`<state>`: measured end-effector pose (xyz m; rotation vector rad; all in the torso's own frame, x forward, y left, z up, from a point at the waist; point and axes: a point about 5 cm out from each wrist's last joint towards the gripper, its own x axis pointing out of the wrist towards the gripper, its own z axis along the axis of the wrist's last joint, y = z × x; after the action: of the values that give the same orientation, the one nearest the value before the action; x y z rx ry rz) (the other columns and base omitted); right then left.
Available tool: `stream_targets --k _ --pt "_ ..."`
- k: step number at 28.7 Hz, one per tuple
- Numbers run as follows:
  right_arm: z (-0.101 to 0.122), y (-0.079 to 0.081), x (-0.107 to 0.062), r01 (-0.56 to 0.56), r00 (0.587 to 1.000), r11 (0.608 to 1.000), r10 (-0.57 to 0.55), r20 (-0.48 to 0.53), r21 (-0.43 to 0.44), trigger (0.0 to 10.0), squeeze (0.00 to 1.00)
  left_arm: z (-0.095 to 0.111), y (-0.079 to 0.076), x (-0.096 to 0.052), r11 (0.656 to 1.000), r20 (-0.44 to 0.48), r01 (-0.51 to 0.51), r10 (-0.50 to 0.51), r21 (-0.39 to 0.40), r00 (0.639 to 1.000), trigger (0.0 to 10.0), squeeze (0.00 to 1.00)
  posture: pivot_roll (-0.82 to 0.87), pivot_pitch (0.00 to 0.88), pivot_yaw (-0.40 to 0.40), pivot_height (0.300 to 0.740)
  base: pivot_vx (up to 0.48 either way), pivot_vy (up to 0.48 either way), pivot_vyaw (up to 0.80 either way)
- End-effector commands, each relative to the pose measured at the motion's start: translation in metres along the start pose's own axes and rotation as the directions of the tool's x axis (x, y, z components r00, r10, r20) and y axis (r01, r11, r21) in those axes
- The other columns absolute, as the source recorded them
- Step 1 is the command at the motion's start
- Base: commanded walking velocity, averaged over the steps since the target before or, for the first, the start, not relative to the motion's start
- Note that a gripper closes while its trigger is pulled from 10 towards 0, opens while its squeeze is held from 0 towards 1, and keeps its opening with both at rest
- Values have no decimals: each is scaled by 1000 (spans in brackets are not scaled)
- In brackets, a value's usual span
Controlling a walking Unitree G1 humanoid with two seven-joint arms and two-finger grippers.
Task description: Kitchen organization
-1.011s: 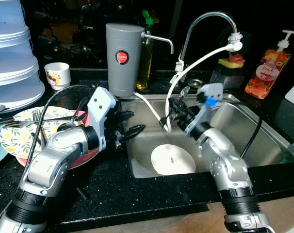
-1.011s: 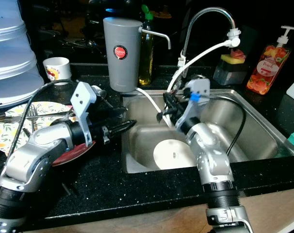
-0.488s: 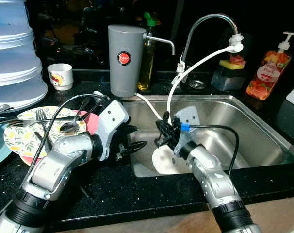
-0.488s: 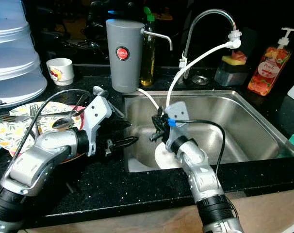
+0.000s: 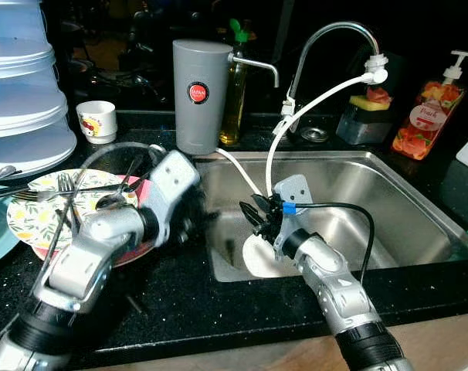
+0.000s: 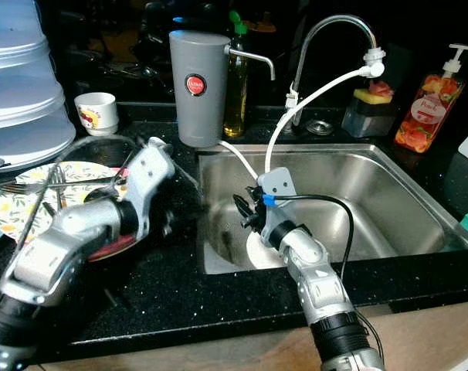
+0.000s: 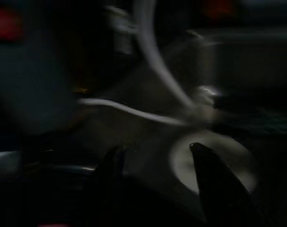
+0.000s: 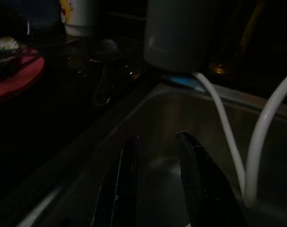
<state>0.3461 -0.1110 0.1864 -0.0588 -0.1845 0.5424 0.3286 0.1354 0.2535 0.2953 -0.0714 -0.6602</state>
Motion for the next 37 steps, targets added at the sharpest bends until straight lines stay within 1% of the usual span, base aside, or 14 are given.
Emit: stream_targets --k 1,2,3,4,5,6,7,8,13,14,18,27,28,37 --pt "2 -7 0 30 1000 999 -30 7 25 10000 0 -5 21 0 976 -35 -206 204 -77 978 10000 0 56 23 -63 740 0 0 0" --pt "2 -7 0 30 1000 999 -30 7 25 10000 0 -5 21 0 976 -35 -206 204 -77 978 10000 0 56 23 -63 740 0 0 0" --pt "3 -8 0 33 999 999 -34 12 34 10000 0 -11 31 -3 942 -90 -310 300 -128 950 10000 0 56 23 -63 740 0 0 0" --pt "4 -9 1 34 999 999 -35 18 43 10000 0 -19 42 -7 900 -165 -412 388 -144 907 10000 0 56 23 -63 740 0 0 0" --pt "4 -9 1 34 999 999 -35 18 43 10000 0 -19 42 -7 900 -165 -412 388 -144 907 10000 0 56 23 -63 740 0 0 0" --pt "8 -9 2 22 999 998 -24 30 60 10000 0 -36 58 -19 825 -320 -559 510 -80 798 10000 0 56 23 -63 740 0 0 0" --pt "9 -8 3 13 999 998 -16 35 65 10000 0 -41 63 -23 799 -367 -599 544 -48 755 10000 0 56 23 -63 740 0 0 0" --pt "9 -8 3 13 999 998 -16 35 65 10000 0 -41 63 -23 799 -367 -599 544 -48 755 10000 0 56 23 -63 740 0 0 0" --pt "14 -5 5 -26 998 995 22 51 91 10000 0 -47 75 -35 717 -488 -698 611 5 624 10000 0 57 23 -64 740 0 0 0" --pt "15 -4 5 -37 998 995 32 53 97 10000 0 -47 76 -36 702 -493 -711 613 -19 618 10000 0 57 24 -66 740 0 0 0" --pt "17 -1 7 -72 996 992 66 55 101 10000 0 -51 79 -39 685 -520 -727 605 -45 603 10000 0 57 24 -66 740 0 0 0" --pt "20 -1 8 -94 995 990 88 57 109 10000 0 -52 77 -38 707 -560 -707 572 -34 599 10000 0 57 24 -67 740 0 0 0" --pt "20 -1 8 -94 995 989 88 56 111 10000 0 -56 74 -38 718 -583 -694 539 -59 608 0 0 57 24 -67 740 0 0 0" --pt "19 -2 8 -97 995 988 92 48 122 10000 0 -60 70 -38 732 -607 -677 507 -71 612 0 0 58 24 -65 740 0 0 0"
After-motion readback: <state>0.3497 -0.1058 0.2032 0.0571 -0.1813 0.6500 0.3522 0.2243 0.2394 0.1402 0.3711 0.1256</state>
